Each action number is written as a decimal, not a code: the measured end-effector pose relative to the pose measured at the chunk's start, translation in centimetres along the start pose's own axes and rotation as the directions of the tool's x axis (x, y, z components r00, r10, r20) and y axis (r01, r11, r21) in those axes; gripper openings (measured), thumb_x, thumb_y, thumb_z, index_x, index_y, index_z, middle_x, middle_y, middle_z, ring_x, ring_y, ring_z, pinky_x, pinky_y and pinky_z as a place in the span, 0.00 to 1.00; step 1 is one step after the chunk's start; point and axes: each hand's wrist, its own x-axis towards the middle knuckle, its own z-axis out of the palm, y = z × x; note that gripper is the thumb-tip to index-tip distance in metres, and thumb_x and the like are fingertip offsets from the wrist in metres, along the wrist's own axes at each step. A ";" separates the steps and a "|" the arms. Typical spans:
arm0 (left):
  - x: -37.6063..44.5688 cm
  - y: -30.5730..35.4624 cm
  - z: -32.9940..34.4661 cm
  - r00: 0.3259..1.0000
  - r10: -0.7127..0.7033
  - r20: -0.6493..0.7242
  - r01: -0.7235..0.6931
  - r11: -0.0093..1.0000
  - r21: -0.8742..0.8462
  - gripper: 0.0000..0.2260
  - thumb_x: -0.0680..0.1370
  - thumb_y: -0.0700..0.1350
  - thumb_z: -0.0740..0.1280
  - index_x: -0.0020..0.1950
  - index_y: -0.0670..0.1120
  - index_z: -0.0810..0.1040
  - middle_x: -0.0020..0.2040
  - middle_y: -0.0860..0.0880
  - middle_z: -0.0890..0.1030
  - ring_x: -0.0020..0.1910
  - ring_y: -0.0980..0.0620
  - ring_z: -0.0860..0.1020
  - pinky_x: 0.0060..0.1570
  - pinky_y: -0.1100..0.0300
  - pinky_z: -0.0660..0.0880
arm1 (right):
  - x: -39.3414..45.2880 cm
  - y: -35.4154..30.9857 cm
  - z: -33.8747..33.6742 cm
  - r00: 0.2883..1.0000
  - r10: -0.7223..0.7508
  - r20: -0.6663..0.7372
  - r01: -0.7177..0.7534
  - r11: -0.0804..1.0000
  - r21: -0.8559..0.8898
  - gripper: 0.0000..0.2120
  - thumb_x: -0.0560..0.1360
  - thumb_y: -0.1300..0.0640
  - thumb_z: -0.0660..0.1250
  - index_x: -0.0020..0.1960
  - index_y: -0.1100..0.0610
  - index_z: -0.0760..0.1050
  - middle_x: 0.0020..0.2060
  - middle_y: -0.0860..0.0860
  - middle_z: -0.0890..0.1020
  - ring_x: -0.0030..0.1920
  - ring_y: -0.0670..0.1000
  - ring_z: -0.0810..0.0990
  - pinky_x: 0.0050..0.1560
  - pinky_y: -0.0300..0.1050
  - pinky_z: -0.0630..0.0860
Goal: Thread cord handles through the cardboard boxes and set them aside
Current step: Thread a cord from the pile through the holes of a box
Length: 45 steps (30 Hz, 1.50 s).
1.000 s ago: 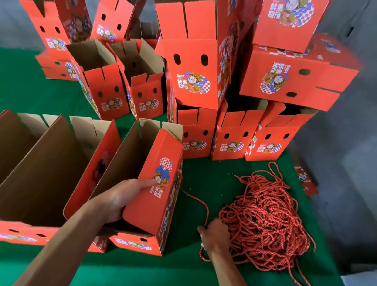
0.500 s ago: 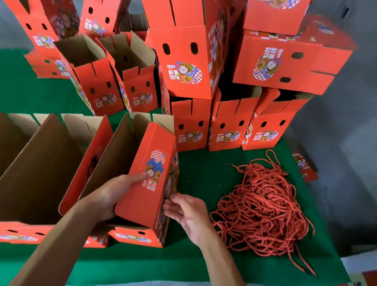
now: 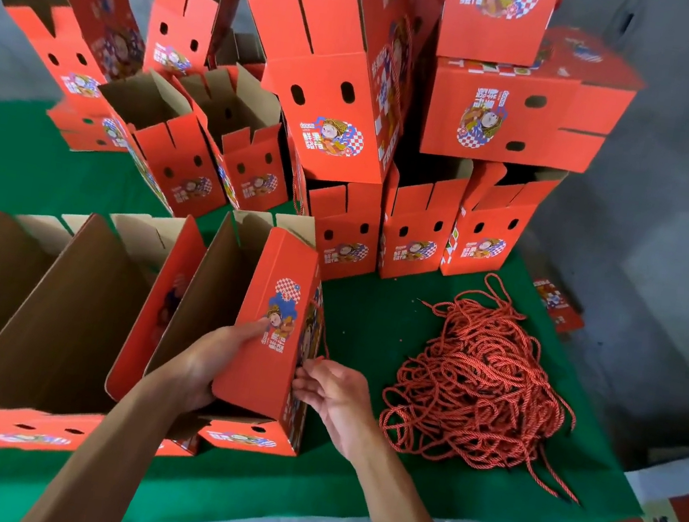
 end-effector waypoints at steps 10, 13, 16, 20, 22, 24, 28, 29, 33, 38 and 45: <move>0.3 -0.5 -0.1 0.992 0.019 0.125 -0.048 0.973 0.227 0.17 0.84 0.54 0.64 0.57 0.42 0.85 0.56 0.38 0.85 0.58 0.40 0.84 0.66 0.37 0.75 | 0.1 -0.4 -1.2 0.972 -0.200 0.121 0.233 0.845 -0.482 0.12 0.81 0.55 0.70 0.49 0.66 0.82 0.40 0.52 0.83 0.40 0.49 0.81 0.42 0.44 0.80; 0.2 -0.7 0.4 0.965 0.198 0.174 -0.263 0.774 0.576 0.10 0.80 0.41 0.72 0.55 0.34 0.82 0.50 0.37 0.85 0.50 0.42 0.86 0.57 0.40 0.81 | 0.1 -0.4 -1.1 0.946 -0.281 0.164 0.315 0.667 -0.675 0.11 0.82 0.52 0.68 0.50 0.60 0.81 0.41 0.48 0.83 0.41 0.47 0.83 0.44 0.46 0.83; 0.1 -0.4 1.1 0.940 0.272 0.204 -0.335 0.637 0.695 0.11 0.79 0.39 0.71 0.58 0.34 0.79 0.53 0.37 0.84 0.52 0.43 0.84 0.57 0.43 0.81 | 0.2 -0.9 -1.0 0.945 -0.258 0.202 0.320 0.590 -0.741 0.11 0.83 0.50 0.65 0.51 0.57 0.79 0.43 0.48 0.83 0.41 0.47 0.83 0.44 0.46 0.84; 0.1 -0.5 0.8 0.937 0.257 0.237 -0.343 0.548 0.762 0.10 0.79 0.37 0.71 0.58 0.33 0.77 0.53 0.38 0.83 0.52 0.42 0.84 0.57 0.45 0.81 | 0.1 -1.2 -2.5 0.988 -0.143 0.055 0.110 0.414 -0.903 0.15 0.81 0.40 0.65 0.55 0.51 0.80 0.51 0.42 0.83 0.46 0.45 0.84 0.48 0.45 0.83; -0.2 -0.3 0.8 0.945 0.259 0.200 -0.318 0.582 0.748 0.07 0.79 0.37 0.71 0.55 0.37 0.77 0.50 0.42 0.83 0.50 0.45 0.83 0.52 0.53 0.82 | 0.3 -1.3 -4.9 0.962 -0.244 -0.126 -0.106 0.095 -0.990 0.14 0.83 0.44 0.63 0.61 0.52 0.77 0.59 0.47 0.81 0.49 0.48 0.84 0.51 0.47 0.82; -0.7 0.1 1.0 0.967 0.239 0.091 -0.224 0.623 0.749 0.07 0.79 0.36 0.71 0.56 0.40 0.79 0.51 0.46 0.82 0.52 0.46 0.83 0.47 0.62 0.80 | 0.1 -1.4 -7.3 0.913 -0.315 -0.258 -0.290 -0.059 -0.955 0.13 0.84 0.52 0.62 0.67 0.54 0.73 0.63 0.53 0.75 0.51 0.52 0.84 0.50 0.49 0.83; -1.9 1.4 0.7 0.928 0.372 0.006 -0.250 0.612 0.751 0.06 0.84 0.45 0.63 0.57 0.48 0.80 0.52 0.51 0.84 0.49 0.54 0.83 0.47 0.62 0.80 | -0.3 -1.0 -10.1 0.898 -0.342 -0.278 -0.331 -0.107 -0.937 0.11 0.84 0.56 0.60 0.65 0.54 0.73 0.60 0.53 0.75 0.47 0.51 0.83 0.47 0.47 0.83; -2.5 1.7 0.3 0.880 0.474 -0.006 -0.292 0.551 0.782 0.09 0.85 0.44 0.61 0.61 0.50 0.79 0.56 0.53 0.83 0.51 0.56 0.82 0.51 0.63 0.79 | -0.4 -0.9 -10.3 0.895 -0.363 -0.261 -0.312 -0.089 -0.946 0.09 0.84 0.57 0.60 0.61 0.55 0.75 0.55 0.52 0.78 0.45 0.50 0.83 0.46 0.48 0.83; -4.1 3.9 -3.6 0.579 0.795 0.178 -0.403 0.090 0.911 0.21 0.76 0.28 0.65 0.60 0.49 0.83 0.67 0.49 0.80 0.69 0.48 0.76 0.70 0.49 0.74 | -0.4 -1.2 -10.3 0.899 -0.380 -0.216 -0.276 -0.109 -0.955 0.11 0.83 0.57 0.62 0.44 0.54 0.77 0.41 0.47 0.79 0.38 0.45 0.80 0.38 0.44 0.80; -4.4 6.6 -8.6 0.668 0.690 0.278 -0.224 -0.170 0.960 0.21 0.76 0.36 0.69 0.58 0.61 0.84 0.83 0.52 0.58 0.83 0.48 0.48 0.81 0.43 0.49 | 0.2 -1.3 -9.6 0.923 -0.264 -0.279 -0.323 -0.143 -0.935 0.09 0.85 0.60 0.59 0.48 0.56 0.76 0.44 0.49 0.82 0.38 0.45 0.81 0.34 0.37 0.77; -3.3 7.9 -8.0 0.666 0.612 0.426 -0.323 -0.278 0.905 0.07 0.76 0.53 0.75 0.52 0.63 0.84 0.81 0.56 0.61 0.83 0.54 0.48 0.81 0.47 0.48 | 1.2 -1.9 -10.1 0.920 -0.196 -0.338 -0.278 0.280 -0.919 0.10 0.79 0.64 0.69 0.40 0.61 0.83 0.34 0.55 0.85 0.33 0.51 0.81 0.34 0.44 0.76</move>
